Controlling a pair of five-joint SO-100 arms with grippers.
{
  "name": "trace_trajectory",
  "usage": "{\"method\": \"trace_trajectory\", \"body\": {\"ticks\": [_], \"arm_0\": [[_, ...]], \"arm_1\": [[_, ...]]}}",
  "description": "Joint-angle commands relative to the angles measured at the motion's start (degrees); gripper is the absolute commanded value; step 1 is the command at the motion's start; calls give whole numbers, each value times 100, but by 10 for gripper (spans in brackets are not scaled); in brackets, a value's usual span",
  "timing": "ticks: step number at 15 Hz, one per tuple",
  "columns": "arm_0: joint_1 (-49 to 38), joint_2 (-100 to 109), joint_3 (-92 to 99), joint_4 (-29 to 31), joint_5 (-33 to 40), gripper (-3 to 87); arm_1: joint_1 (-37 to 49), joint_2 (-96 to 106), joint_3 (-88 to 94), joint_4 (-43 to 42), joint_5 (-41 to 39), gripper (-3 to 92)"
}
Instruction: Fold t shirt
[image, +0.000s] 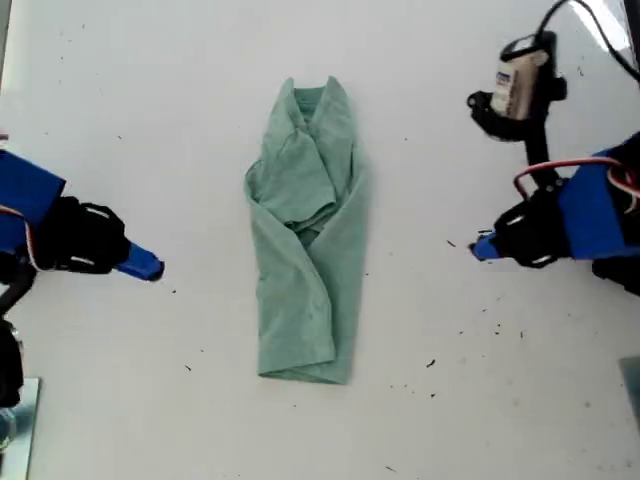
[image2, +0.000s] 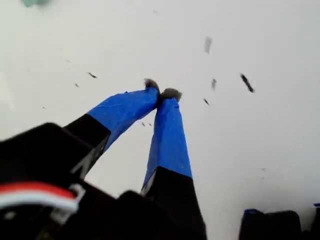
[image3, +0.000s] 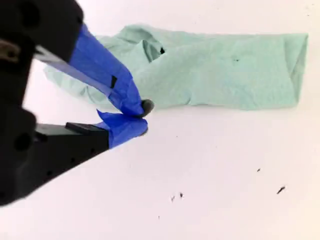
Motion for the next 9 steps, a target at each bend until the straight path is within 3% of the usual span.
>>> {"method": "trace_trajectory", "body": {"ticks": [1,4,5,6,9], "arm_0": [[220,-3076,-4456,747,536,-2],[475,-4764,-5766,598,853,-2],[492,-4957,-5766,527,1037,149],[492,-5106,-5774,554,1125,221],[404,-5458,-5678,633,1160,250]], "arm_1": [[-404,-2391,-3489,316,-272,26],[-861,-4122,-5379,-35,-316,49],[-949,-4245,-5291,-545,-325,218],[-1037,-4333,-5256,-817,-369,280],[-1090,-4790,-5282,-976,-141,255]]}}
